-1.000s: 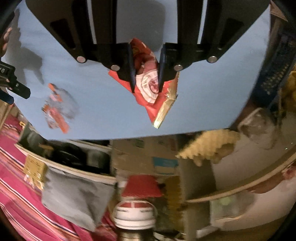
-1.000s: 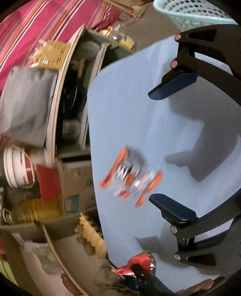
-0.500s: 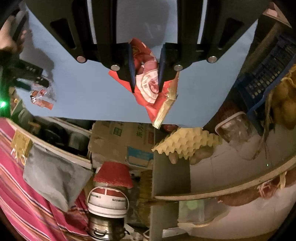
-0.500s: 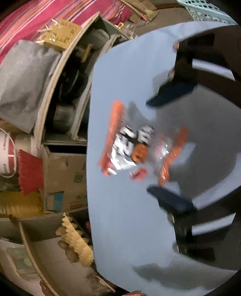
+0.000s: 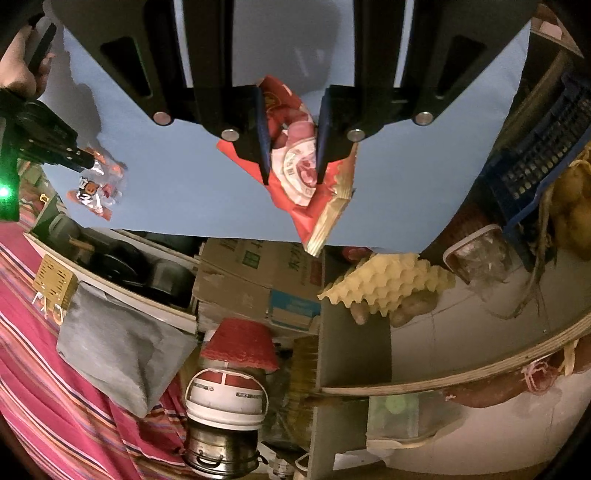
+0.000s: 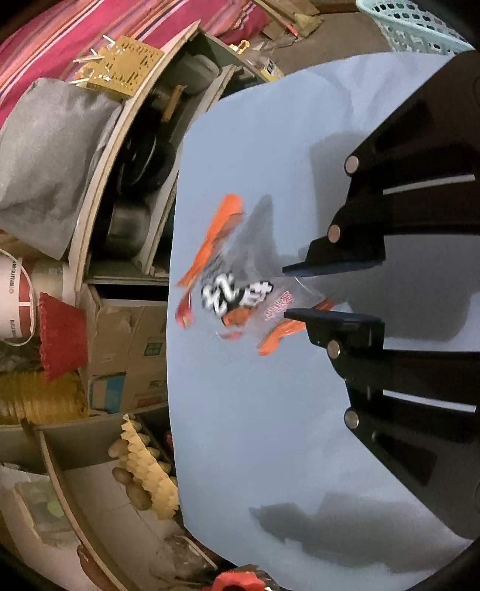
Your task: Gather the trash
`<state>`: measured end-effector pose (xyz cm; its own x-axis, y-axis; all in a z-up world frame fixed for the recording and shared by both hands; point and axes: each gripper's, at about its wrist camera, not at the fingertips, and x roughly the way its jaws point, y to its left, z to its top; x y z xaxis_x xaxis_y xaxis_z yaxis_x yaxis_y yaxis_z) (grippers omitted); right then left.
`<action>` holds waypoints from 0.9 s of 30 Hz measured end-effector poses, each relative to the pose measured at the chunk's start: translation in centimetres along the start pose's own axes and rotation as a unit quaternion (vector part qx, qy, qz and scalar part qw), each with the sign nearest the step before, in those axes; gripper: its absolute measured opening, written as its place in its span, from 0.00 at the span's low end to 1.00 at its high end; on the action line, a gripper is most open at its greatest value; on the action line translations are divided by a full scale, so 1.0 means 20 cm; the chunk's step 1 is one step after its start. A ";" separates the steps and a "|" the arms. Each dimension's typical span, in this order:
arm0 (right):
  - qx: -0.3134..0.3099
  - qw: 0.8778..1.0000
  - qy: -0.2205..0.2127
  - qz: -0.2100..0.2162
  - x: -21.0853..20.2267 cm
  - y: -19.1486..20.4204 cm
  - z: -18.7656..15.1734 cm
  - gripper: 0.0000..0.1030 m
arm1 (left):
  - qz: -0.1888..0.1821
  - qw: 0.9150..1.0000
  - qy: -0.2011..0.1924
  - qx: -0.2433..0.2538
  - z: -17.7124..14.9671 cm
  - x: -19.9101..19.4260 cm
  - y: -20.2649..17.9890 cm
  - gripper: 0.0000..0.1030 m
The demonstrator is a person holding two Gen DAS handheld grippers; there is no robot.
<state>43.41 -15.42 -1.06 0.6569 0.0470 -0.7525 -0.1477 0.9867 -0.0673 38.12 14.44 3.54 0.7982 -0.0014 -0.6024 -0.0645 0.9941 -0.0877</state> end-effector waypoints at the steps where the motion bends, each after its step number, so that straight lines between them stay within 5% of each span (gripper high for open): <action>1: -0.002 1.000 -0.005 -0.002 -0.02 0.00 -0.01 0.10 | 0.000 1.000 0.000 0.002 0.00 0.00 0.00 0.22; 7: 0.018 1.000 -0.012 0.010 -0.12 -0.08 -0.05 0.13 | -0.001 1.000 0.000 -0.004 0.00 -0.01 -0.01 0.22; 8: 0.020 1.000 -0.018 0.004 -0.14 -0.09 -0.05 0.37 | -0.002 1.000 -0.001 -0.003 0.00 -0.01 -0.02 0.22; 9: 0.023 0.999 -0.029 -0.005 -0.16 -0.10 -0.05 0.72 | -0.002 1.000 -0.002 -0.002 0.00 -0.01 -0.02 0.22; 10: 0.026 0.999 -0.038 -0.011 -0.19 -0.10 -0.05 0.89 | -0.003 1.000 -0.002 0.000 0.00 -0.01 -0.02 0.22; 24: 0.077 0.993 0.007 -0.092 0.06 -0.21 0.13 0.93 | 0.002 1.000 0.002 -0.004 -0.02 -0.01 -0.01 0.22; 27: 0.112 0.992 0.025 -0.057 0.11 -0.26 0.12 0.79 | 0.001 1.000 0.002 -0.005 -0.02 -0.02 -0.01 0.22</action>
<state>47.35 -20.08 -0.78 0.6213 -0.0688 -0.7806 0.0975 0.9952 -0.0101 37.54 14.15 3.57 0.7960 0.0005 -0.6052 -0.0721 0.9930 -0.0940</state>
